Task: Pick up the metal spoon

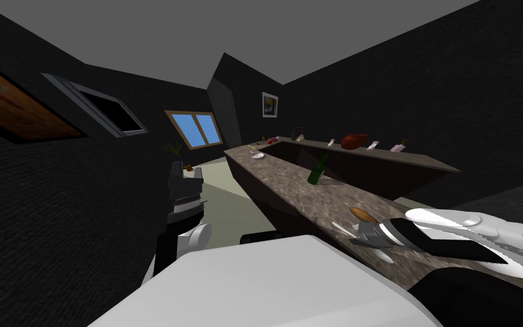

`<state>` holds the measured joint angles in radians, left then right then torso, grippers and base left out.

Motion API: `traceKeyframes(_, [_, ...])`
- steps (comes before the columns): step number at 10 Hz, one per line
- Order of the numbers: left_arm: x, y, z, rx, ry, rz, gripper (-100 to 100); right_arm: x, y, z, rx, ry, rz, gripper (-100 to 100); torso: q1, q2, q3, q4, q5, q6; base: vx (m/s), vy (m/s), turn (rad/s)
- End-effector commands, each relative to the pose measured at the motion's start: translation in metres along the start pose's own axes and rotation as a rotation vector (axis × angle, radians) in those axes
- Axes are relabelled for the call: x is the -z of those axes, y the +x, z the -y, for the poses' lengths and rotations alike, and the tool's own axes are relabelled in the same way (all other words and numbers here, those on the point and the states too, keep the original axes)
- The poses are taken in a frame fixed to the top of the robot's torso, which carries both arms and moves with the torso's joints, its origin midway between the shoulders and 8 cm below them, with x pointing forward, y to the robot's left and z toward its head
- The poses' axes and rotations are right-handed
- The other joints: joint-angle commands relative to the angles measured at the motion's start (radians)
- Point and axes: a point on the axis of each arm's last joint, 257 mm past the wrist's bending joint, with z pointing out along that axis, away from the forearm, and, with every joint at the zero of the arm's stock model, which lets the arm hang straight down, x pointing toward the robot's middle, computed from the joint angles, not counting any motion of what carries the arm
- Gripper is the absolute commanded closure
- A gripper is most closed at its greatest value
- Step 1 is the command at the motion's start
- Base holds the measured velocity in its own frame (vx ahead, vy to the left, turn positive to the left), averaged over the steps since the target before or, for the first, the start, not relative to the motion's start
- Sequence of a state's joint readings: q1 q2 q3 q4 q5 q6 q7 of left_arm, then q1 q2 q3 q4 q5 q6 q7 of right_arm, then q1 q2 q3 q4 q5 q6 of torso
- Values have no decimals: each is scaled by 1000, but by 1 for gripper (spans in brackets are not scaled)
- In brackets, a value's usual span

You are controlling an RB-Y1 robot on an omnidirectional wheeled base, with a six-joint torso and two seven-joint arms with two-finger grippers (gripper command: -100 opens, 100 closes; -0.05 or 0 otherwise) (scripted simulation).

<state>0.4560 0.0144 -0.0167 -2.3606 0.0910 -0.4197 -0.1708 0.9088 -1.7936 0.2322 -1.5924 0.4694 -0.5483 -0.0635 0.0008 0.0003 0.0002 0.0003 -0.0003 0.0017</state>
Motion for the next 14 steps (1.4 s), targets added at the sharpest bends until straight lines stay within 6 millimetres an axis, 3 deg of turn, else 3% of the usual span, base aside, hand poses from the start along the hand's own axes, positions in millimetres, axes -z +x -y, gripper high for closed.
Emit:
traceKeyframes(1, [0,0,0,0,0,0,0,-6,13,-4,-14,4,0,-100,0,0,0,0,0,0,25,12,79])
traceKeyframes(4, [0,0,0,0,0,0,0,-8,20,-6,-22,5,1,-100,0,0,0,0,0,0,8,4,27])
traceKeyframes(5, [0,0,0,0,0,0,0,-9,21,-6,-22,6,1,100,0,1,0,0,0,0,0,0,0])
traceKeyframes(9, [0,0,0,0,0,0,0,-8,20,-5,-18,8,2,100,-1,0,0,-1,-2,0,0,0,0])
traceKeyframes(10, [0,0,0,0,0,0,0,-8,20,-5,-18,7,2,0,-1,0,-1,-1,-2,0,0,0,0])
traceKeyframes(11, [0,0,0,0,0,0,0,-4,9,-3,-10,3,0,100,-1,0,-1,-1,-2,0,7,3,-39])
traceKeyframes(14, [0,0,0,0,0,0,0,6,-14,3,14,-3,-2,100,-1,0,0,-1,-2,1,-20,-5,-91])
